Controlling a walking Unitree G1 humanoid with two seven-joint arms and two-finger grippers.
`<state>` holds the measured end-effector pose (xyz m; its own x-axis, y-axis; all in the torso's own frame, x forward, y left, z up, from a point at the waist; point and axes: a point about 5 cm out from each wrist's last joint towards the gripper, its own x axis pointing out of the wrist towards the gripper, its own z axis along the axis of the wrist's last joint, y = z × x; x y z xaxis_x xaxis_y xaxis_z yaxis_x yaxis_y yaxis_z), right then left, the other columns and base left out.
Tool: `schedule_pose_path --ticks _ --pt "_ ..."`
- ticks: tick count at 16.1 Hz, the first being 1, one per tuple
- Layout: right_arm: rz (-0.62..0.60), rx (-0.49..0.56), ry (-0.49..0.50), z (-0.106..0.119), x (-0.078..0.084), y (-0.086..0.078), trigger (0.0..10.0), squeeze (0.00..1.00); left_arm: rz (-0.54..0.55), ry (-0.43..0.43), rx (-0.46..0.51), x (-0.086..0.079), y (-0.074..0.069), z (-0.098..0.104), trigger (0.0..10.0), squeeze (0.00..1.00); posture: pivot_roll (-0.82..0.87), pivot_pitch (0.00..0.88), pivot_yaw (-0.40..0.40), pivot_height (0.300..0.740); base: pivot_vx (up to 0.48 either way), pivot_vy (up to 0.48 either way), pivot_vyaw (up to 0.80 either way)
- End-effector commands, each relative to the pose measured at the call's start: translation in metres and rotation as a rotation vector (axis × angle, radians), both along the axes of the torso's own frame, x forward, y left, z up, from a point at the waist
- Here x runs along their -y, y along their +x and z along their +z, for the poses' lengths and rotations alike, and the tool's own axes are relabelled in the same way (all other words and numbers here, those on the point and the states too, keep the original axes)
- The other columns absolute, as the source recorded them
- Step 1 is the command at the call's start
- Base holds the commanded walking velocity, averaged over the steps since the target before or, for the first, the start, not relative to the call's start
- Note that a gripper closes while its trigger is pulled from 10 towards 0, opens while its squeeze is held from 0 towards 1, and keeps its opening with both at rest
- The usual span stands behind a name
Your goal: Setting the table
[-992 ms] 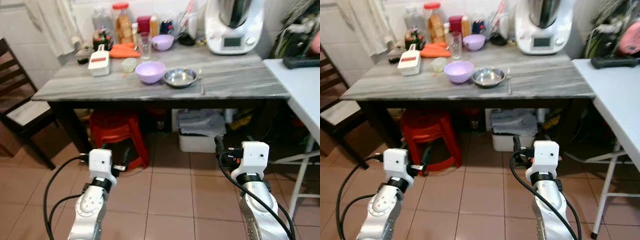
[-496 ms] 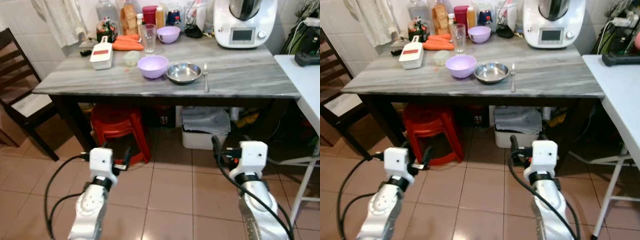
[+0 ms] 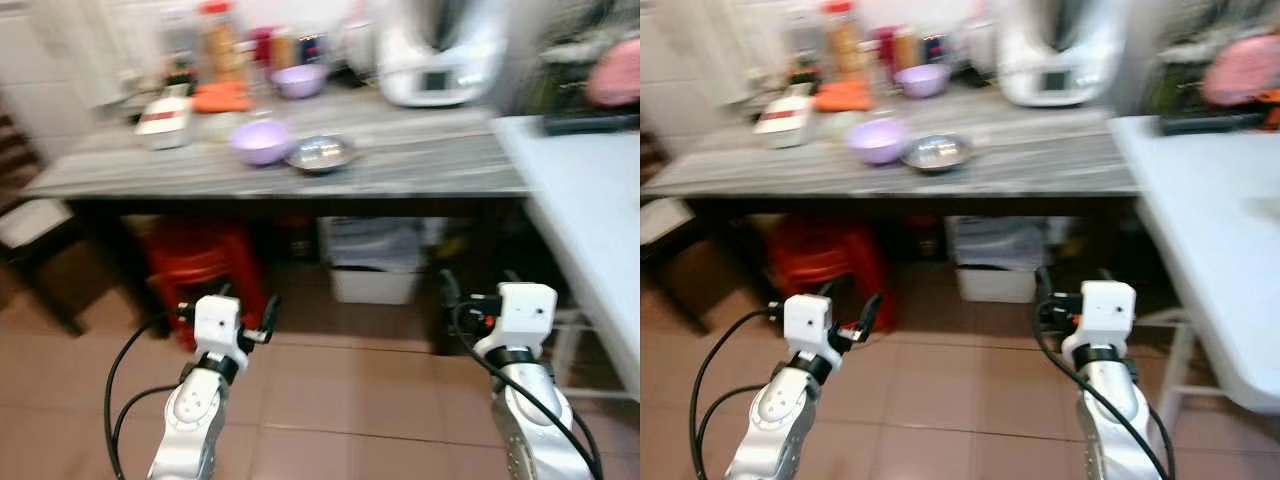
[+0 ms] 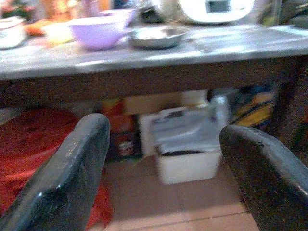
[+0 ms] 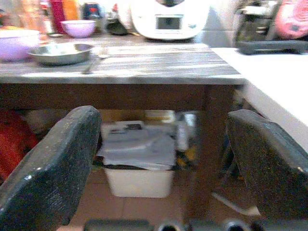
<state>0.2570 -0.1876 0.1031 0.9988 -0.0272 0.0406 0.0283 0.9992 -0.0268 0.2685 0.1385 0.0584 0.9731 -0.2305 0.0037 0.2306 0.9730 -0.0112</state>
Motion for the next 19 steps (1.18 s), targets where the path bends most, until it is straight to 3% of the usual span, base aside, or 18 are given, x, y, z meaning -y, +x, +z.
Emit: schedule_pose_path --ticks 1,14,19 --pt "0.037 0.005 0.018 0.0014 -0.0104 0.0018 10.0 0.0 0.032 0.014 -0.011 -0.0131 -0.0017 -0.0028 10.0 0.0 -0.08 0.0 0.073 0.74 0.0 -0.289 0.0" --pt "0.051 0.018 0.006 0.0045 -0.0113 0.0037 10.0 0.0 0.012 0.013 -0.007 -0.0082 0.0007 -0.0027 10.0 0.0 -0.09 0.0 0.076 0.74 0.0 -0.292 0.0" --pt "0.05 0.02 0.009 0.0046 -0.0127 0.0043 10.0 0.0 0.006 0.015 -0.007 -0.0078 0.0012 -0.0025 10.0 0.0 -0.08 0.0 0.079 0.74 0.0 -0.451 0.0"
